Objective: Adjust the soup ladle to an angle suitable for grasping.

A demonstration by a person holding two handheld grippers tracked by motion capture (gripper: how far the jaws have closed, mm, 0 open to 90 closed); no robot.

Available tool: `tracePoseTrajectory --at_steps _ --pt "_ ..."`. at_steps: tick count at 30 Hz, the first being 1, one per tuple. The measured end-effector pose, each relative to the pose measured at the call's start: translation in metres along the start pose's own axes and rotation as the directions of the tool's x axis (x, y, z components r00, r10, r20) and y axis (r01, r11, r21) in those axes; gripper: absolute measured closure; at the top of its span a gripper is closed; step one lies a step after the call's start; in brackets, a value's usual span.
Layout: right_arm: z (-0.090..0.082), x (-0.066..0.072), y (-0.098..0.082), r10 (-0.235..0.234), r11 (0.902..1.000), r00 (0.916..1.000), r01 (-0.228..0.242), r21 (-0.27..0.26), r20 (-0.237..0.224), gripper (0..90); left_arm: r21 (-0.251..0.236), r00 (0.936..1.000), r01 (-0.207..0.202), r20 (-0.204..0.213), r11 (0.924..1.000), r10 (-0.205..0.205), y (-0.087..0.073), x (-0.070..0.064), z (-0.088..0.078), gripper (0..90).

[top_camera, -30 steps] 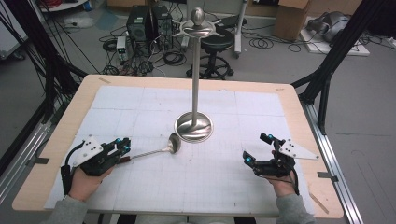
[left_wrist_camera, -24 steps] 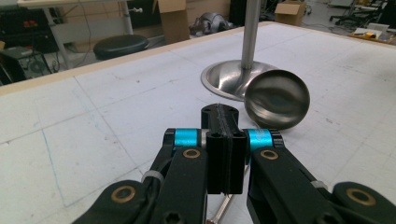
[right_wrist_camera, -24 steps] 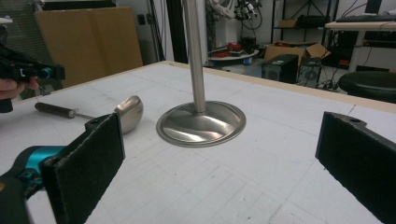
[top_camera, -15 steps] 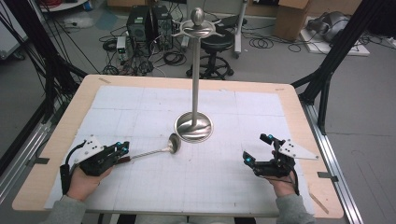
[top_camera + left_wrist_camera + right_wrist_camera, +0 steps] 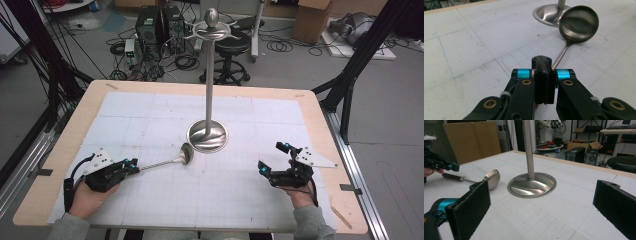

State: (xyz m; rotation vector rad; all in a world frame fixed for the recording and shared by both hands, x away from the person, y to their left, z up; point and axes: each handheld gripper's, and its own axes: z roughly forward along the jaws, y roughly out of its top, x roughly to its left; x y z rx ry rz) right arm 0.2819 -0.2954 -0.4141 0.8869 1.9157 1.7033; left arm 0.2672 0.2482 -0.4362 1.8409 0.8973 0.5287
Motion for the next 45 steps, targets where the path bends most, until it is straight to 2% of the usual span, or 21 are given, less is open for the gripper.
tracePoseTrajectory --at_steps 7,13,19,25,38,41,45 --pt "0.004 -0.001 0.001 0.001 1.0 1.0 -0.001 -0.002 -0.005 0.2 0.069 1.0 0.004 -0.006 0.9976 -0.004 -0.009 0.001 -0.002 89.4" --pt "0.003 -0.002 0.002 0.013 0.9999 0.9999 -0.013 -0.003 -0.005 0.2 0.081 0.9998 0.019 -0.007 0.9965 -0.019 -0.012 0.004 -0.007 89.5" --pt "0.003 -0.003 0.002 0.018 0.9998 0.9998 -0.018 -0.006 0.003 0.2 0.115 0.9994 0.022 0.023 0.9931 -0.025 -0.015 0.004 -0.004 89.5" --pt "0.004 -0.003 0.001 0.013 0.9999 0.9999 -0.013 0.002 -0.002 0.2 0.126 0.9991 0.03 0.026 0.9916 -0.034 -0.015 0.004 -0.004 89.5" --pt "0.004 -0.002 0.001 0.01 0.9999 0.9999 -0.01 0.005 -0.008 0.2 0.164 0.9974 0.069 0.01 0.984 -0.071 -0.017 0.006 -0.005 89.5" --pt "0.005 -0.003 0.001 0.006 1.0 0.9999 -0.006 0.006 -0.009 0.2 0.175 0.9956 0.093 -0.01 0.9801 -0.093 -0.017 0.009 -0.004 89.5" --pt "0.005 -0.002 0.001 0.007 0.9999 0.9999 -0.006 0.012 -0.015 0.2 0.182 0.9941 0.106 -0.042 0.9776 -0.1 -0.017 0.013 -0.002 89.5"
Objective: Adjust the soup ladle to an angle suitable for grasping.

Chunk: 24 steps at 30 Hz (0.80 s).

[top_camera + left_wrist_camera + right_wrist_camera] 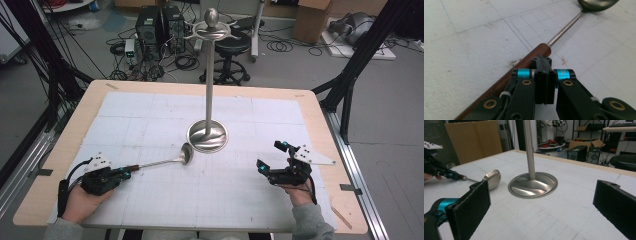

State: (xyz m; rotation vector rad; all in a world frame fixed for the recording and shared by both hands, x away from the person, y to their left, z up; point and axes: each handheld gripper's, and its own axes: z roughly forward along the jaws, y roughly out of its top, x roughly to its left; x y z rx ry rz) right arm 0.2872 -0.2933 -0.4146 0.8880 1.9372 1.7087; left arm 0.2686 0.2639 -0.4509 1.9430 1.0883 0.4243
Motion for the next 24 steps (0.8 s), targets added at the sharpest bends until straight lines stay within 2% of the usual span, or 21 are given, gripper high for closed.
tracePoseTrajectory --at_steps 4,7,14,22,24 --pt "0.0 0.001 0.0 0.003 1.0 1.0 -0.003 0.006 0.002 0.2 0.009 0.9997 0.018 -0.016 0.9998 -0.018 0.002 0.004 0.002 89.5" --pt "0.0 0.001 0.0 0.001 1.0 1.0 -0.001 0.005 0.002 0.2 0.015 0.9992 -0.017 -0.036 0.9997 0.018 0.003 0.003 0.004 89.5" --pt "0.001 0.001 0.0 -0.005 1.0 1.0 0.005 0.005 -0.002 0.2 0.011 0.997 -0.034 -0.069 0.9994 0.035 0.007 0.007 0.008 89.5" --pt "0.001 0.001 -0.001 -0.004 0.9999 1.0 0.004 0.014 -0.003 0.2 0.023 0.9912 -0.095 -0.09 0.9952 0.097 0.012 0.009 0.014 89.5" --pt "0.001 0.001 -0.001 -0.009 0.9999 1.0 0.009 0.012 -0.004 0.2 0.019 0.9907 -0.1 -0.091 0.9948 0.101 0.012 0.009 0.015 89.5"
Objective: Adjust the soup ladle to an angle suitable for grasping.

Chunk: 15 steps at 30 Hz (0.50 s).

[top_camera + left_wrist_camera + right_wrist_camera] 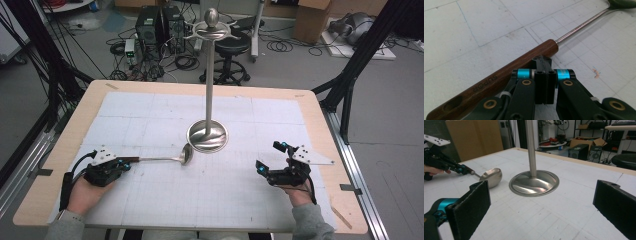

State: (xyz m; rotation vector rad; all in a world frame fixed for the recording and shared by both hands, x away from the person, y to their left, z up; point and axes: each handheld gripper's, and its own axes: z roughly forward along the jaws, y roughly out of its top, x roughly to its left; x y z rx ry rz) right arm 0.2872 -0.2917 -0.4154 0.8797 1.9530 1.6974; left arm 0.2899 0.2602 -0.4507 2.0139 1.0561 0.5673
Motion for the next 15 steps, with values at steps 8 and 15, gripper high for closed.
tracePoseTrajectory --at_steps 8,15 --pt "0.0 0.0 0.0 0.0 1.0 1.0 0.0 0.003 -0.006 0.2 -0.005 0.9997 -0.023 -0.011 0.9997 0.023 0.007 0.006 0.01 89.5" --pt "0.001 0.0 0.0 -0.004 1.0 1.0 0.004 0.006 -0.006 0.3 -0.001 0.9991 -0.033 -0.026 0.9995 0.033 0.013 0.011 0.018 89.5"
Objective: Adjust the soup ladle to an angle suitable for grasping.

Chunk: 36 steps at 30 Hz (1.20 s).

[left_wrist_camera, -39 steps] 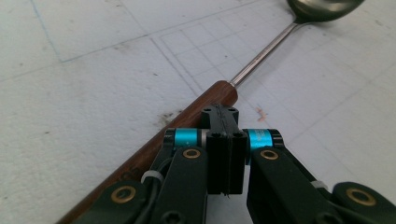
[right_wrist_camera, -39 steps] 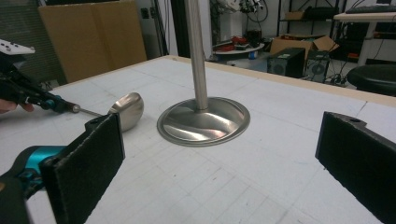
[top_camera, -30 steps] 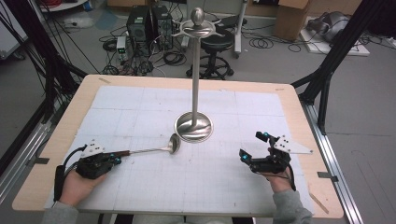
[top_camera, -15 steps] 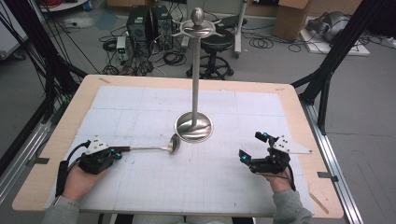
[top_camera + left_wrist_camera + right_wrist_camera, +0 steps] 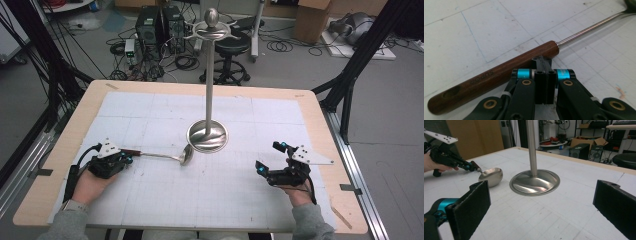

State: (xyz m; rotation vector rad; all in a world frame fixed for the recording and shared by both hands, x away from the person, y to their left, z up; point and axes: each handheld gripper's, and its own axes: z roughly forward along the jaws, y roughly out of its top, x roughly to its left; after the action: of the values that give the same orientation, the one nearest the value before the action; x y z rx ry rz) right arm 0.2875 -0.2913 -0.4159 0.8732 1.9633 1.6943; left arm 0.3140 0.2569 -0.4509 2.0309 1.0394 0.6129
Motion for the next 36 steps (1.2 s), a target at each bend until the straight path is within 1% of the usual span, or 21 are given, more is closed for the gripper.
tracePoseTrajectory --at_steps 3,7,8,9,12,13,15,16,18,21,23,24,26,27,28,29,31,32,34,35,36 --pt "0.0 0.001 0.0 0.004 1.0 1.0 -0.004 0.006 0.001 0.2 0.0 1.0 -0.002 -0.006 1.0 0.002 0.003 0.002 0.004 89.5" --pt "-0.001 0.001 0.0 0.003 1.0 1.0 -0.003 0.007 -0.003 0.2 -0.002 0.9999 0.01 -0.002 0.9999 -0.01 0.004 0.005 0.006 89.5" --pt "-0.001 0.001 0.0 0.001 1.0 1.0 -0.001 0.007 -0.003 0.2 -0.006 1.0 0.003 -0.007 1.0 -0.003 0.004 0.004 0.006 89.5" --pt "-0.001 0.001 0.0 0.003 0.9999 1.0 -0.003 0.011 -0.006 0.2 -0.011 1.0 -0.002 -0.001 0.9999 0.002 0.005 0.002 0.005 89.5" --pt "0.0 0.001 0.0 -0.003 1.0 1.0 0.003 0.009 -0.007 0.2 -0.058 0.9995 -0.001 0.031 0.9983 0.003 0.009 -0.004 0.003 89.5" --pt "-0.001 0.001 0.0 0.003 0.9999 1.0 -0.003 0.011 -0.007 0.2 -0.073 0.9988 0.008 0.049 0.9973 -0.004 0.012 -0.006 0.003 89.5" --pt "0.0 0.0 0.0 -0.005 0.9999 1.0 0.005 0.011 -0.008 0.2 -0.074 0.9978 0.012 0.066 0.9971 -0.007 0.019 -0.01 0.004 89.5" --pt "0.0 0.001 -0.001 0.0 0.9999 0.9999 0.0 0.016 -0.011 0.2 -0.083 0.997 0.012 0.077 0.9965 -0.005 0.023 -0.013 0.005 89.5" --pt "0.0 0.001 -0.001 -0.002 0.9998 0.9999 0.003 0.021 -0.01 0.2 -0.107 0.9936 0.013 0.113 0.9942 -0.001 0.03 -0.02 0.008 89.5" --pt "0.0 0.002 -0.001 -0.002 0.9998 0.9999 0.003 0.021 -0.011 0.2 -0.099 0.9918 0.0 0.127 0.9951 0.012 0.039 -0.031 0.015 89.5" --pt "-0.001 0.001 -0.001 -0.003 0.9998 0.9999 0.003 0.022 -0.011 0.2 -0.108 0.9893 0.025 0.146 0.9939 -0.009 0.044 -0.036 0.018 89.5" --pt "-0.001 0.001 -0.001 -0.001 0.9998 0.9999 0.002 0.02 -0.011 0.2 -0.117 0.987 0.051 0.158 0.9918 -0.032 0.048 -0.039 0.02 89.5" --pt "-0.001 0.002 -0.001 -0.003 0.9997 0.9999 0.003 0.023 -0.011 0.2 -0.121 0.9856 0.067 0.163 0.9905 -0.046 0.053 -0.043 0.024 89.5" --pt "-0.002 0.002 -0.001 0.0 0.9997 0.9999 0.001 0.026 -0.012 0.2 -0.114 0.9852 0.07 0.164 0.991 -0.05 0.055 -0.044 0.027 89.5" --pt "-0.002 0.002 -0.002 -0.001 0.9997 0.9999 0.001 0.025 -0.013 0.3 -0.102 0.9857 0.068 0.16 0.9925 -0.051 0.057 -0.046 0.03 89.6" --pt "-0.003 0.002 -0.002 -0.005 0.9997 0.9999 0.005 0.023 -0.01 0.2 -0.1 0.9864 0.061 0.158 0.9931 -0.045 0.059 -0.048 0.033 89.5" --pt "-0.005 0.002 -0.002 -0.004 0.9997 0.9999 0.005 0.023 -0.011 0.3 -0.09 0.9858 0.043 0.166 0.995 -0.028 0.061 -0.053 0.039 89.5" --pt "-0.005 0.002 -0.002 -0.008 0.9998 0.9999 0.008 0.019 -0.007 0.2 -0.084 0.9865 0.022 0.164 0.9963 -0.008 0.062 -0.056 0.041 89.5" --pt "-0.006 0.002 -0.003 -0.004 0.9997 1.0 0.004 0.024 -0.006 0.2 -0.068 0.9847 -0.008 0.173 0.9976 0.02 0.063 -0.061 0.046 89.5" --pt "-0.007 0.002 -0.003 -0.005 0.9996 1.0 0.005 0.026 -0.006 0.3 -0.06 0.9851 -0.02 0.169 0.998 0.03 0.063 -0.063 0.048 89.5" --pt "-0.008 0.003 -0.003 -0.003 0.9996 1.0 0.004 0.029 -0.004 0.2 -0.044 0.9855 -0.043 0.162 0.9981 0.05 0.064 -0.064 0.051 89.5"
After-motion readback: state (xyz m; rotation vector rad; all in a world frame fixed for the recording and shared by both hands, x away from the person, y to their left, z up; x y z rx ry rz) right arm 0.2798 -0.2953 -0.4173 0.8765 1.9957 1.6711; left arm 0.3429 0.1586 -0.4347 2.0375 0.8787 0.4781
